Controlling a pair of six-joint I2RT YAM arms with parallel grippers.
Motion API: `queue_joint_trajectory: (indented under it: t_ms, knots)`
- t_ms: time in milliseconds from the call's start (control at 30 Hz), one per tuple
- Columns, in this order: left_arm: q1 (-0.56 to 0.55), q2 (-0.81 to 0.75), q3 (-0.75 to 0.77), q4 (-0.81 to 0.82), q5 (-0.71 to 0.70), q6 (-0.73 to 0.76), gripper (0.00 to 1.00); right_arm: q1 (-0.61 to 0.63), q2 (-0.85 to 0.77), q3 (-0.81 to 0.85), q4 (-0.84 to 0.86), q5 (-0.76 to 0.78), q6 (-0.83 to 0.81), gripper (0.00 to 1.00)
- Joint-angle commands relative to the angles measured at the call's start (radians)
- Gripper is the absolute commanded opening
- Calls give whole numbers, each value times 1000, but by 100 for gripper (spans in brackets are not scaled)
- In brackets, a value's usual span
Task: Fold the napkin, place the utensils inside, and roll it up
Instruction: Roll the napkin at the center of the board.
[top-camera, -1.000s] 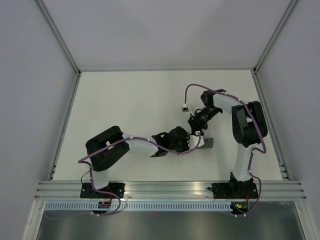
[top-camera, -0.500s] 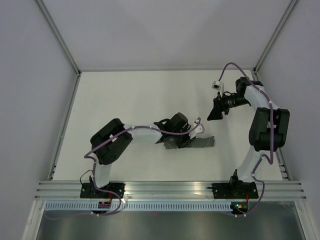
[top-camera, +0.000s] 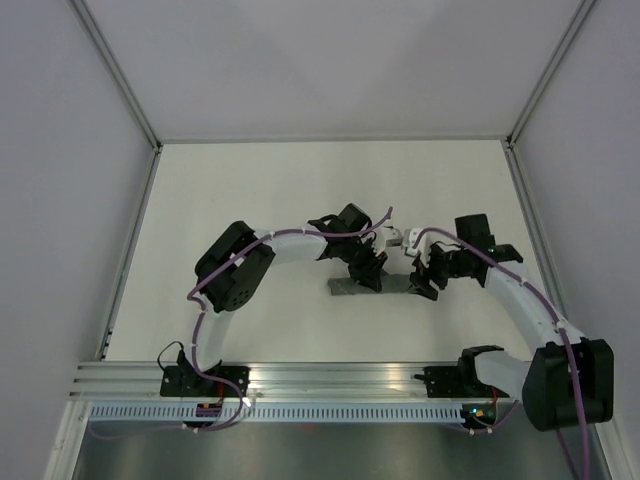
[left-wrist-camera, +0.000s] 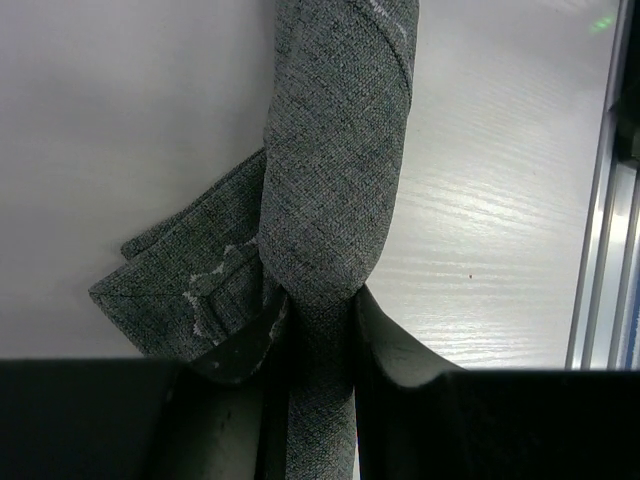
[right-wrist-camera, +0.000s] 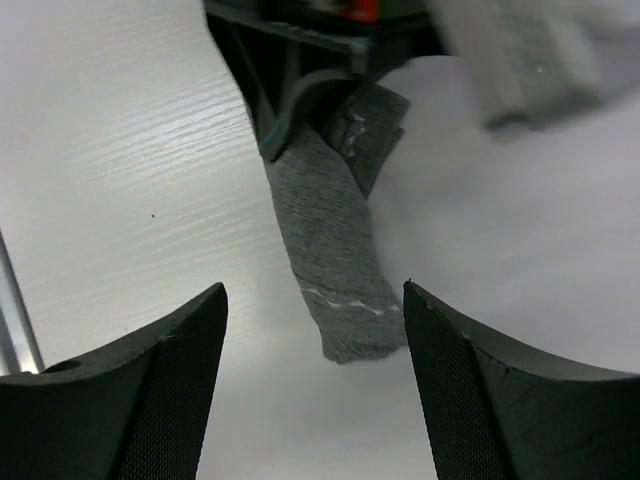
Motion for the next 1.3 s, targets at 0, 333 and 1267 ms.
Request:
queue_joint_trajectory:
  t_ms: [0,333,1267]
  knots:
    - [13,115,-15,-257,9,-27,2,144,-101,-152,369,202,80,77]
    - [33,172,77,-361,66,-24,10,424,-89,-317,615,477,105,75]
    - [44,57,81,-231,41,-108,40,567,59,-343,581,555,108,35]
